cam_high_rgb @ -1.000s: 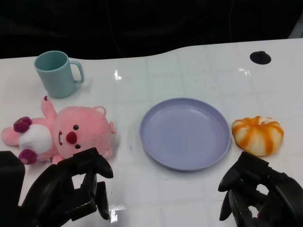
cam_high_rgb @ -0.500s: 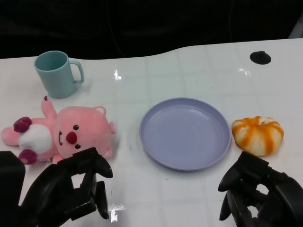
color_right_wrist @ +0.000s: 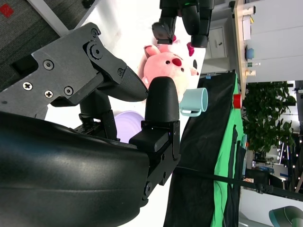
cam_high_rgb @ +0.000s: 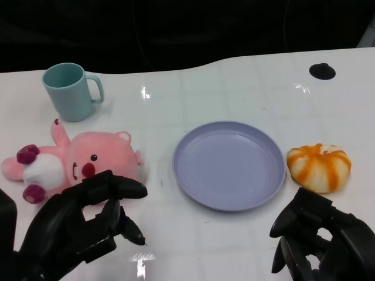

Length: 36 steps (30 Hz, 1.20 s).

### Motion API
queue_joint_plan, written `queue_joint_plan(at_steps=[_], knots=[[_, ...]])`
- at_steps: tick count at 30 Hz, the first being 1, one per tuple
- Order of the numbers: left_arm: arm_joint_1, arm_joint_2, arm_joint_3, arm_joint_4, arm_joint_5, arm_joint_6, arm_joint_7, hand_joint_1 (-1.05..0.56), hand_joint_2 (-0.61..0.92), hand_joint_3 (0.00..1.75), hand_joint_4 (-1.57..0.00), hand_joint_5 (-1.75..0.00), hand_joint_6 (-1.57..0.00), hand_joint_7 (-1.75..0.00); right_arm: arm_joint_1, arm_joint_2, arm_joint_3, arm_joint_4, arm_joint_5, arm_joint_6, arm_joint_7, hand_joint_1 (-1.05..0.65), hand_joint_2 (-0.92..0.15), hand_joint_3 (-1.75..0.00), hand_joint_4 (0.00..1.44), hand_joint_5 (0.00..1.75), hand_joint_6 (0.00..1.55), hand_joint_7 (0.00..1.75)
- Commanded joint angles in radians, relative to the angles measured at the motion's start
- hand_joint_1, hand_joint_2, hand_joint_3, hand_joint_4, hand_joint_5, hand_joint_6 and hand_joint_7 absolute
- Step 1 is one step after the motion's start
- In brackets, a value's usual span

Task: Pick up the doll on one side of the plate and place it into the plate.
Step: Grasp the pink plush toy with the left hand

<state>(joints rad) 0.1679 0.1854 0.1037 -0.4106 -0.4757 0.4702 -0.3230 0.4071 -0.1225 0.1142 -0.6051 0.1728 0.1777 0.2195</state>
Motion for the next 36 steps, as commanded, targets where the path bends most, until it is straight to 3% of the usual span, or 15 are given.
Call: queue_joint_plan(at_steps=[1, 3, 6, 13, 19, 24, 28, 36], knots=[[-0.004, 0.01, 0.028, -0.019, -0.004, -0.028, 0.002, -0.27, 0.71, 0.64, -0.61, -1.16, -0.67, -0.61, 0.005, -0.005, 0.0, -0.009, 0.0, -0.003, -0.004, -0.23, -0.57, -1.21, 0.62, 1.75, 0.51, 1.54], [-0.012, 0.018, 0.042, -0.011, -0.001, -0.049, -0.006, -0.29, 0.85, 0.43, -0.58, -1.09, -0.66, -0.49, 0.006, -0.004, 0.005, -0.013, -0.004, 0.0, -0.008, -0.23, -0.57, -1.21, 0.62, 1.75, 0.52, 1.54], [-0.022, 0.023, 0.063, -0.008, -0.003, -0.056, -0.003, -0.34, 0.91, 0.29, -0.56, -1.02, -0.67, -0.4, 0.005, -0.002, 0.011, -0.013, -0.008, -0.004, -0.01, -0.23, -0.57, -1.21, 0.62, 1.75, 0.52, 1.54], [-0.056, 0.081, 0.053, 0.028, 0.106, -0.183, -0.035, -0.42, 0.92, 0.2, -0.51, -0.97, -0.6, -0.31, 0.002, 0.001, 0.02, -0.012, -0.021, -0.011, -0.015, -0.24, -0.56, -1.21, 0.62, 1.75, 0.52, 1.54], [-0.11, 0.2, 0.038, 0.094, 0.332, -0.372, -0.044, -0.49, 0.92, 0.19, -0.32, -0.78, -0.45, -0.17, 0.001, 0.001, 0.02, -0.014, -0.02, -0.005, -0.018, -0.24, -0.55, -1.22, 0.61, 1.74, 0.52, 1.54], [-0.146, 0.282, 0.033, 0.142, 0.494, -0.457, -0.017, -0.53, 0.92, 0.12, -0.28, -0.74, -0.43, -0.12, 0.0, 0.0, 0.017, -0.015, -0.017, 0.0, -0.019, -0.23, -0.55, -1.23, 0.61, 1.74, 0.52, 1.54], [-0.165, 0.358, 0.022, 0.155, 0.662, -0.478, 0.001, -0.51, 0.92, 0.06, -0.23, -0.64, -0.4, -0.05, -0.002, 0.001, 0.015, -0.01, -0.013, -0.006, -0.016, -0.23, -0.55, -1.22, 0.6, 1.75, 0.52, 1.54], [-0.193, 0.476, -0.032, 0.169, 0.974, -0.489, 0.029, -0.65, 0.92, 0.01, -0.08, -0.39, -0.25, 0.0, 0.0, -0.001, 0.015, -0.016, -0.016, -0.001, -0.018, -0.23, -0.56, -1.21, 0.61, 1.74, 0.51, 1.55]])
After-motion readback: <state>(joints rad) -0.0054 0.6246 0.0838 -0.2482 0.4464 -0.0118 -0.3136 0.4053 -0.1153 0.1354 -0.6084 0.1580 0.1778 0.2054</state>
